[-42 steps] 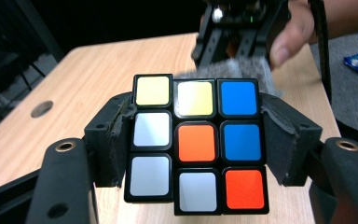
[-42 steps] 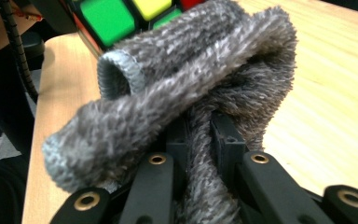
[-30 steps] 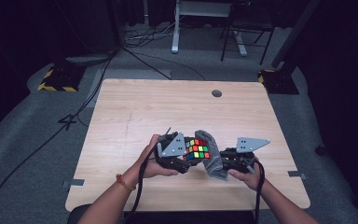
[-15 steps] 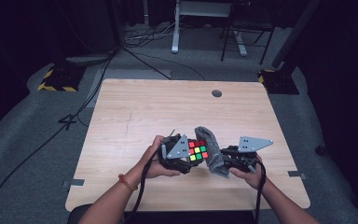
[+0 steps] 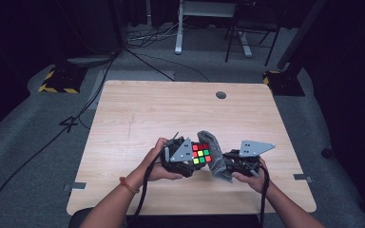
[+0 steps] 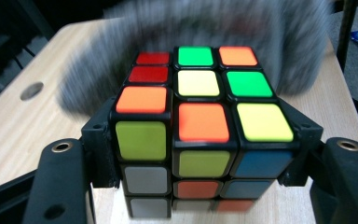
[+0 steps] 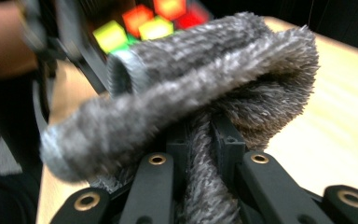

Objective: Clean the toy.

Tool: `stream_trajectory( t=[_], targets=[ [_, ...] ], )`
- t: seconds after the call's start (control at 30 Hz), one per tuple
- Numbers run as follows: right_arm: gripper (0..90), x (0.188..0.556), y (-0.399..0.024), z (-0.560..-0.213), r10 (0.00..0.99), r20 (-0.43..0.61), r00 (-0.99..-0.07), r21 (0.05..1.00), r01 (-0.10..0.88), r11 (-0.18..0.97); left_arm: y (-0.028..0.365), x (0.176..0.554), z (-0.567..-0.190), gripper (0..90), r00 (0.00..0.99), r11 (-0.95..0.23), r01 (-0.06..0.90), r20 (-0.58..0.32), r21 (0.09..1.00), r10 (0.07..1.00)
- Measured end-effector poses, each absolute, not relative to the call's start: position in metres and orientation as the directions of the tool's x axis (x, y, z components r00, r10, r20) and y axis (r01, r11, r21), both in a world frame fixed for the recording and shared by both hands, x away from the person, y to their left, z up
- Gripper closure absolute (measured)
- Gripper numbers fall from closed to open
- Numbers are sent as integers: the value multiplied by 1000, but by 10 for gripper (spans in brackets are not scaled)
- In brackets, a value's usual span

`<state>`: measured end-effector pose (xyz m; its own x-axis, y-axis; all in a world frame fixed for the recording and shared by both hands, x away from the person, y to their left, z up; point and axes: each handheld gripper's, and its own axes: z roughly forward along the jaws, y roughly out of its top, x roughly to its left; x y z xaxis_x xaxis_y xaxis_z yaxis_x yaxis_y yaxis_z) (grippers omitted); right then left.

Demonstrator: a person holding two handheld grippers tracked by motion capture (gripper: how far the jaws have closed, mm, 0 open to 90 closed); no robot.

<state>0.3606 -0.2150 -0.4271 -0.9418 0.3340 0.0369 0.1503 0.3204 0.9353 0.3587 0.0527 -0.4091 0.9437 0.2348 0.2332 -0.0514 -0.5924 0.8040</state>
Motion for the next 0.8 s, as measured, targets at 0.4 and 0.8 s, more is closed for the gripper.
stream_trajectory(
  t=[0.4, 0.8],
  targets=[
    [798, 361, -210, -432, 345, 14, -939, 914, 151, 376, 51, 356, -407, 327, 943, -573, -62, 235, 817, 234],
    [798, 348, -210, -418, 324, -42, -945, 931, 81, 355, 38, 357, -422, 328, 935, -685, -57, 280, 726, 219]
  ],
)
